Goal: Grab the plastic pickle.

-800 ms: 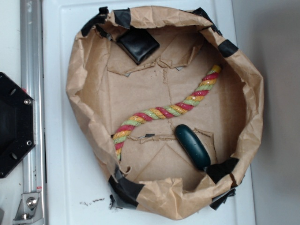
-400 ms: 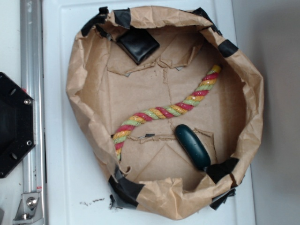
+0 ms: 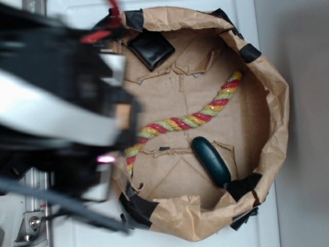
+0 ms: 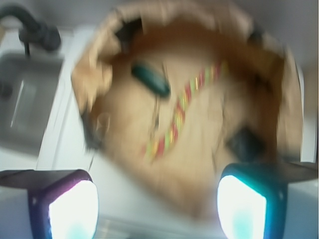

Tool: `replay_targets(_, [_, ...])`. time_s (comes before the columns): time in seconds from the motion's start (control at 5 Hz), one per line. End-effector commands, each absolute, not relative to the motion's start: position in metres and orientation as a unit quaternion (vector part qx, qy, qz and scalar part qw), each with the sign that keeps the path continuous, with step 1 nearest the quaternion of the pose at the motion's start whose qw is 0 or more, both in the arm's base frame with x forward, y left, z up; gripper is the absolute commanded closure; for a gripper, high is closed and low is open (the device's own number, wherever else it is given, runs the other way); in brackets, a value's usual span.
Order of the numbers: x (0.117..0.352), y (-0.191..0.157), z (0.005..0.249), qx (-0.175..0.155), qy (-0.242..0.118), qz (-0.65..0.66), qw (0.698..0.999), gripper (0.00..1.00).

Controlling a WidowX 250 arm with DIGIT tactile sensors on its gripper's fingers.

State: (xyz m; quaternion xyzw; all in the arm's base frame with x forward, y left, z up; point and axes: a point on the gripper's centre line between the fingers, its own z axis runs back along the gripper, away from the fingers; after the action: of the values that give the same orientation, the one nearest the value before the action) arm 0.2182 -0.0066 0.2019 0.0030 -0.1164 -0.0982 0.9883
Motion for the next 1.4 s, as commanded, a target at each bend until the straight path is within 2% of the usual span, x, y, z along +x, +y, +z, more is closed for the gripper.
replay_targets(0.0, [0.283, -0.007, 0.159, 0.033, -0.157, -0.230, 0.960, 0.00])
replay_targets(0.2, [0.295, 0.000, 0.124, 0.022, -0.155, -0.301, 0.941, 0.00])
replay_targets(0.4, [0.302, -0.002, 0.095, 0.010, -0.134, -0.329, 0.935, 0.00])
replay_targets(0.6, [0.309, -0.053, 0.045, -0.016, -0.105, -0.433, 0.895, 0.00])
replay_targets(0.8, [0.307, -0.065, 0.019, 0.001, -0.076, -0.421, 0.904, 0.00])
replay_targets(1.0, [0.300, -0.059, 0.024, -0.004, -0.078, -0.404, 0.911, 0.00])
replay_targets(1.2, [0.298, -0.057, 0.025, -0.014, -0.074, -0.390, 0.918, 1.00])
